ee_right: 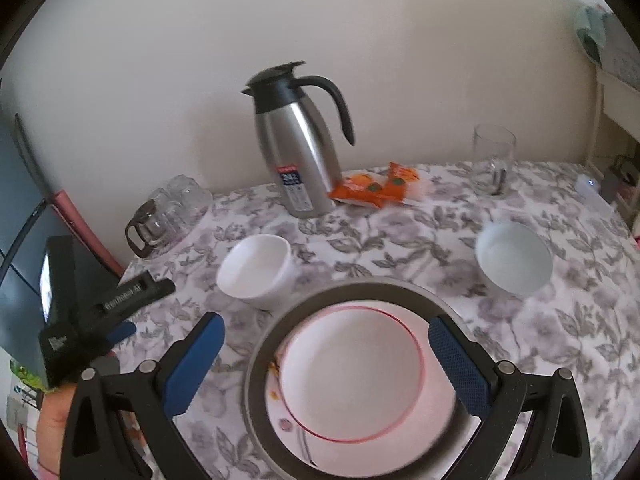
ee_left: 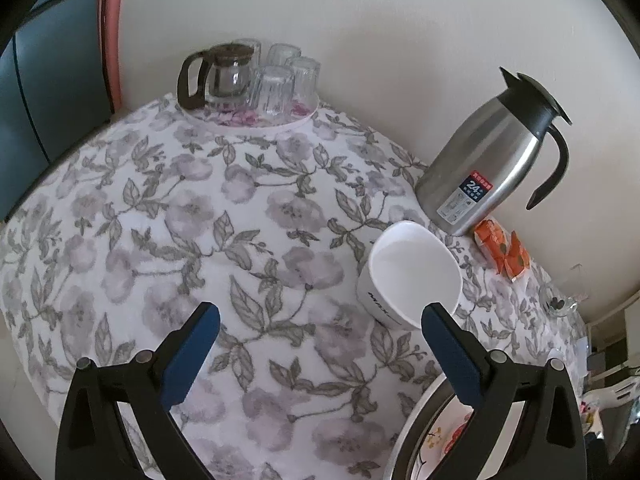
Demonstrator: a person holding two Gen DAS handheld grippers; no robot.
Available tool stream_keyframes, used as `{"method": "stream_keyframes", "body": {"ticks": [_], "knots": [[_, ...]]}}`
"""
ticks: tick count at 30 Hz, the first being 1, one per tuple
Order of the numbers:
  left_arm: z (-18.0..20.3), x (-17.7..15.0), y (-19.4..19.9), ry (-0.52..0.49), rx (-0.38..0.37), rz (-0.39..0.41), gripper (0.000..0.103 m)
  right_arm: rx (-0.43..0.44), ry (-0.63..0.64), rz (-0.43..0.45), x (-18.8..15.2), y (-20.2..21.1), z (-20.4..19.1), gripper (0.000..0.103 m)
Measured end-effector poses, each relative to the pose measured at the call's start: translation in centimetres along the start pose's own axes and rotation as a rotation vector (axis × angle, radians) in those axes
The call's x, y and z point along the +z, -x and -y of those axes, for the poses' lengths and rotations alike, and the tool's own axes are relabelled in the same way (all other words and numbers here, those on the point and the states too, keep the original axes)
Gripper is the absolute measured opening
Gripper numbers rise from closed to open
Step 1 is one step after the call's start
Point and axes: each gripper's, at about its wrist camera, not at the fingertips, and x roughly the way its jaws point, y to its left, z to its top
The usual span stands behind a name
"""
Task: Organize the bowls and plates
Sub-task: 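Move the left tool to the square white MAX bowl rim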
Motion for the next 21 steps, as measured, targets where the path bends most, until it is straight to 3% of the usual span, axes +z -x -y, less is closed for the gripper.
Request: {"method": "stream_keyframes", "body": {"ticks": [5,12,21], "knots": [[-2.4,0.8,-0.3,0.064,-0.005,-0.003,0.101,0.047,0.051,0.018,1.5,-0.7,-3.6,0.103],[-5.2,2.3,0.0,0.121,-0.012,0.013,0.101,0.042,0.064,0.007,4.4,-2.2,-5.9,0.103],[-5.9,3.1,-2.0,0.167,-0.066,-0.036,0.101,0.003,0.098,-0.044,7.9,-5.3,-7.6,0.103]]}}
